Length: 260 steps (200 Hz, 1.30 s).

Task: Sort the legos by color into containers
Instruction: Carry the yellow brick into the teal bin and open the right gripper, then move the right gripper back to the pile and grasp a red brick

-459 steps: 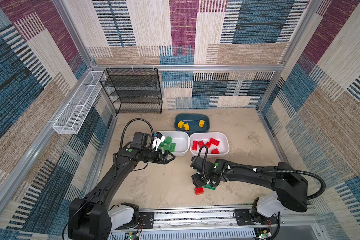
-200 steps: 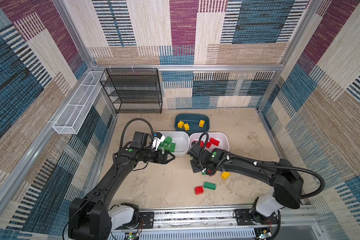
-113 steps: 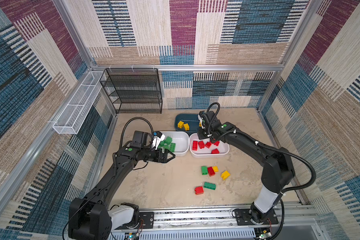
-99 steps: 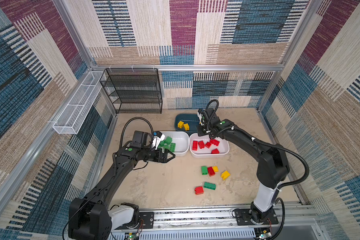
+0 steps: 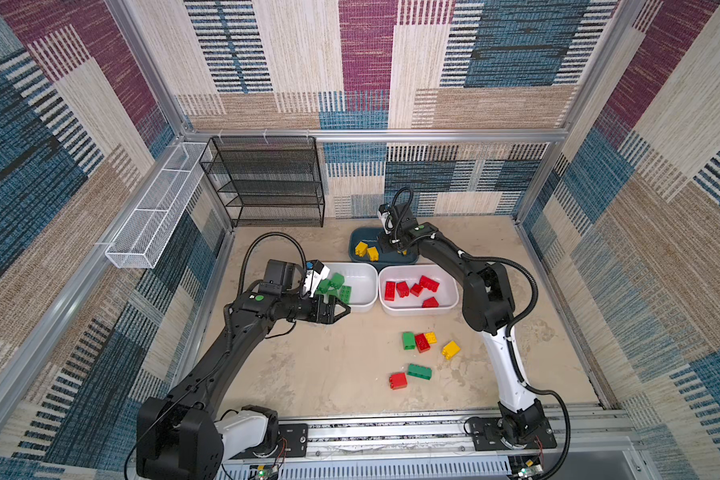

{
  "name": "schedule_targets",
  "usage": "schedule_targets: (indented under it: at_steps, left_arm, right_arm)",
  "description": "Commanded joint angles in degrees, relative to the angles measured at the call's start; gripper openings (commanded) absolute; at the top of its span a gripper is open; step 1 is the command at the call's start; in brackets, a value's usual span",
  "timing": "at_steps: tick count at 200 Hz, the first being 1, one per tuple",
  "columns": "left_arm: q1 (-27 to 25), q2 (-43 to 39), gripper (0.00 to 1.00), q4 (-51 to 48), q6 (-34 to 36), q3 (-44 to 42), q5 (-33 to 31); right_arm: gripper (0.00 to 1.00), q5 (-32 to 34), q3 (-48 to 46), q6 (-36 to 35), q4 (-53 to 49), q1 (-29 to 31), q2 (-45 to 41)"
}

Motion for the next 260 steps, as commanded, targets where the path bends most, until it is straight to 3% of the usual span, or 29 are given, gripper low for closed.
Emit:
schedule_targets:
  at_steps: [1, 37, 57, 85, 123, 153, 181, 226, 260]
  left_arm:
    - [0.05, 0.08, 0.96, -0.61, 0.04, 0.5, -0.65]
    - [0.05, 0.6, 0.96, -0.82, -0.05, 0.72, -0.55]
    - [0.05, 0.6, 0.96, -0.82, -0.05, 0.72, -0.43]
    - [0.05, 0.17, 0.96, -1.12, -0.14, 0.47, -0.43]
    - [0.09, -0.4, 0.96, -0.01, -0.98, -0.58, 0.22]
    - [0.05, 0.25, 0.96, 1.49, -1.84, -1.22, 1.59]
    - [0.05, 1.09, 0.96, 1.82, -1.66, -1.13, 1.93]
    - [0.05, 1.76, 0.96, 1.59, -0.64, -0.7, 1.51]
    - [0.06, 2.39, 0.96, 1.87, -0.23, -0.42, 1.29]
  right_arm:
    - [0.34, 0.29, 3.23, -1.45, 0.48, -0.1, 2.26]
    - [0.47, -3.54, 7.06, -2.24, -0.5, -0.49, 5.19]
    - [0.6, -4.36, 7.71, -3.0, -1.47, -0.49, 4.95]
    - [0.62, -5.62, 4.65, -3.21, -2.49, -0.49, 0.35]
    - [0.66, -10.06, -13.78, -0.85, 1.21, -0.01, -15.66]
    - [0.69, -9.13, -31.21, 3.26, 2.62, 2.66, -29.58]
    - [0.72, -4.6, -45.42, 7.5, 1.72, 7.69, -41.3]
    - [0.75, -4.84, -62.28, 13.76, -1.73, 17.08, -55.36]
    - [0.75, -8.57, -70.59, 10.11, 0.78, 25.58, -63.2]
